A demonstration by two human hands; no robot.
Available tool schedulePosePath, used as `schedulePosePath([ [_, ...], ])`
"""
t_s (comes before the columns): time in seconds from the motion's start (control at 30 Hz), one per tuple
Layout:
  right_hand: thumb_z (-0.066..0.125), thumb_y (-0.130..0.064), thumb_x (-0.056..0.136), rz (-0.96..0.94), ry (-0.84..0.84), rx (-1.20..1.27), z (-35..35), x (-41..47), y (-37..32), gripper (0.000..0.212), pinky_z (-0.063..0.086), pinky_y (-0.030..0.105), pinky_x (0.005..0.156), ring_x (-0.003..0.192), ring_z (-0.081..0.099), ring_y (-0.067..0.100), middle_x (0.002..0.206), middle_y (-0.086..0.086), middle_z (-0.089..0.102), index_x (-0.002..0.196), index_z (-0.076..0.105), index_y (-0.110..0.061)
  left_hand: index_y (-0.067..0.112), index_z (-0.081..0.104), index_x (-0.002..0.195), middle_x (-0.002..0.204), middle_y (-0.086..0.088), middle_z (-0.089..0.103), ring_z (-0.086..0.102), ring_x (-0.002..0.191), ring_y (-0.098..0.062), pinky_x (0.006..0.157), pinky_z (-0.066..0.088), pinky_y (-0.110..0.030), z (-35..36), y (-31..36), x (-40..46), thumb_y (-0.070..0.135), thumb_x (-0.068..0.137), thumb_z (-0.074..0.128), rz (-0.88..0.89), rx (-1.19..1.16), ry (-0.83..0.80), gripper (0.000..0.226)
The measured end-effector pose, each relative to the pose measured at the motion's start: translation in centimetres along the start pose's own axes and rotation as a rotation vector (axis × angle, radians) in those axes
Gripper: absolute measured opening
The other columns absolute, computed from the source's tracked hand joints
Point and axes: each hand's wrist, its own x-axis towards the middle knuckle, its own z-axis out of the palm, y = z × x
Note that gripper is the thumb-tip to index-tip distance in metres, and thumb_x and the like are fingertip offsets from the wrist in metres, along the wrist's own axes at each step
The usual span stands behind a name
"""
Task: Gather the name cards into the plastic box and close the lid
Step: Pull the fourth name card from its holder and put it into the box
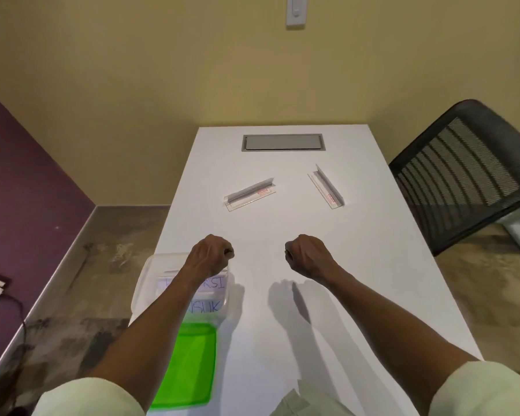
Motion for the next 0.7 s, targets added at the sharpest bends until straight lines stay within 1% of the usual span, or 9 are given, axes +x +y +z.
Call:
schedulePosePath([
  [0.2,0.05,-0.012,0.077,0.084,-0.01,-0.016,0.0,-1.3,4.8,0.029,0.021,0.027,0.049,0.051,0.033,0.029,0.048,0.004,0.029,0.055,0.031,-0.014,0.018,0.077,0.092,0.1,0.002,0.075,0.066,0.094,-0.021,0.078,0.056,-0.035,0.6,4.1,2.7,0.017,0.088,0.057,0.039,0.004,-0.035,0.02],
  [0.3,0.045,-0.014,0.08,0.105,-0.039,-0.043,0.2,-1.5,6.9,0.027,0.022,0.028,0.051,0.054,0.035,0.03,0.048,0.002,0.023,0.057,0.03,-0.014,0.018,0.076,0.091,0.099,0.002,0.075,0.066,0.093,-0.021,0.077,0.055,-0.034,0.8,5.5,4.0,0.018,0.087,0.057,0.054,0.003,-0.035,0.02],
  [0.4,0.045,-0.014,0.081,0.133,-0.047,-0.038,0.4,-1.4,8.5,0.027,0.022,0.029,0.052,0.056,0.034,0.03,0.049,0.001,0.02,0.058,0.03,-0.015,0.018,0.076,0.091,0.097,0.001,0.075,0.067,0.091,-0.021,0.076,0.055,-0.033,1.1,6.3,5.2,0.018,0.087,0.057,0.057,-0.006,-0.041,0.019],
  [0.63,0.042,-0.017,0.083,0.196,-0.102,0.004,2.3,-0.7,11.3,0.023,0.025,0.029,0.056,0.063,0.038,0.027,0.059,0.004,0.037,0.062,0.033,-0.014,0.018,0.076,0.091,0.097,0.002,0.075,0.067,0.091,-0.02,0.074,0.052,-0.028,2.5,7.1,8.2,0.017,0.087,0.057,0.047,-0.033,-0.081,0.019],
  [0.7,0.04,-0.015,0.085,0.22,-0.129,0.016,3.1,-0.7,12.2,0.02,0.026,0.03,0.057,0.066,0.038,0.027,0.063,0.004,0.037,0.065,0.033,-0.015,0.016,0.076,0.092,0.098,0.001,0.075,0.067,0.093,-0.021,0.075,0.052,-0.029,3.1,7.6,9.2,0.017,0.088,0.057,0.059,-0.034,-0.094,0.019],
])
